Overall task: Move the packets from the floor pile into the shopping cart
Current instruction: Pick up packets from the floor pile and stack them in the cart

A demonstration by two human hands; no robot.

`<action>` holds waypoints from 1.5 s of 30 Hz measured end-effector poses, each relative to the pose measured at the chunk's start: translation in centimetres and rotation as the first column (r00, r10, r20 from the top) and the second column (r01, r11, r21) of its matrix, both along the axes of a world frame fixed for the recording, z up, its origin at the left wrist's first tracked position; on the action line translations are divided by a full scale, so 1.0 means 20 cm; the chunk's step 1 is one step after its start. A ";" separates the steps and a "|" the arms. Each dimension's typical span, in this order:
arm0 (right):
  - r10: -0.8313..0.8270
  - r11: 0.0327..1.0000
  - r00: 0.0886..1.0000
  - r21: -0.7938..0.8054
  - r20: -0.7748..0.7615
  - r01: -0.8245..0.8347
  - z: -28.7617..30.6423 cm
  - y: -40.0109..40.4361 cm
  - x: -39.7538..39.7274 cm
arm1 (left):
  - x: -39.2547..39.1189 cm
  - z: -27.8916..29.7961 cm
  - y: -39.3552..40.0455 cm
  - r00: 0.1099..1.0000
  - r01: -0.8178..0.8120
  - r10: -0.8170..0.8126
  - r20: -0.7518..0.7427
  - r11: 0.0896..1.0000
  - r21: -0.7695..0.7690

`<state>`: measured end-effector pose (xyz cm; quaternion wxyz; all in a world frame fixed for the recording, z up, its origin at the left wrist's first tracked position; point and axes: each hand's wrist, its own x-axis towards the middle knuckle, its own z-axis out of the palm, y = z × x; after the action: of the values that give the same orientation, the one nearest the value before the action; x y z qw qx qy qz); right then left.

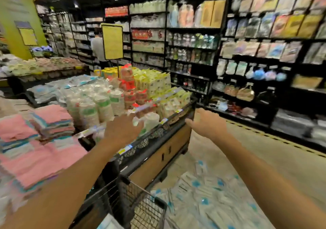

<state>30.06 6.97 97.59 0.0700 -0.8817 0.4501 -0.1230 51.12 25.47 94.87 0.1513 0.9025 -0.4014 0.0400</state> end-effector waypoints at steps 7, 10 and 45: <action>-0.258 0.965 0.965 0.055 0.048 0.255 -0.09 -0.09 -0.69 | -0.45 -0.02 -0.38 0.962 0.274 -0.274 -0.010 0.962 0.008; -0.355 0.934 0.933 0.071 0.052 0.351 -0.14 -0.13 -0.97 | -0.66 -0.04 -0.54 0.931 0.365 -0.365 0.005 0.931 0.005; -0.825 0.364 0.508 0.455 -0.246 0.812 -2.47 -0.19 -2.29 | -1.79 -2.42 -1.49 0.678 0.730 -0.630 -0.379 0.517 0.447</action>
<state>-15.72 3.14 48.26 0.2389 -0.4847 0.8410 -0.0261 15.32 -4.39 46.55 -0.0864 0.6728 -0.7010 -0.2199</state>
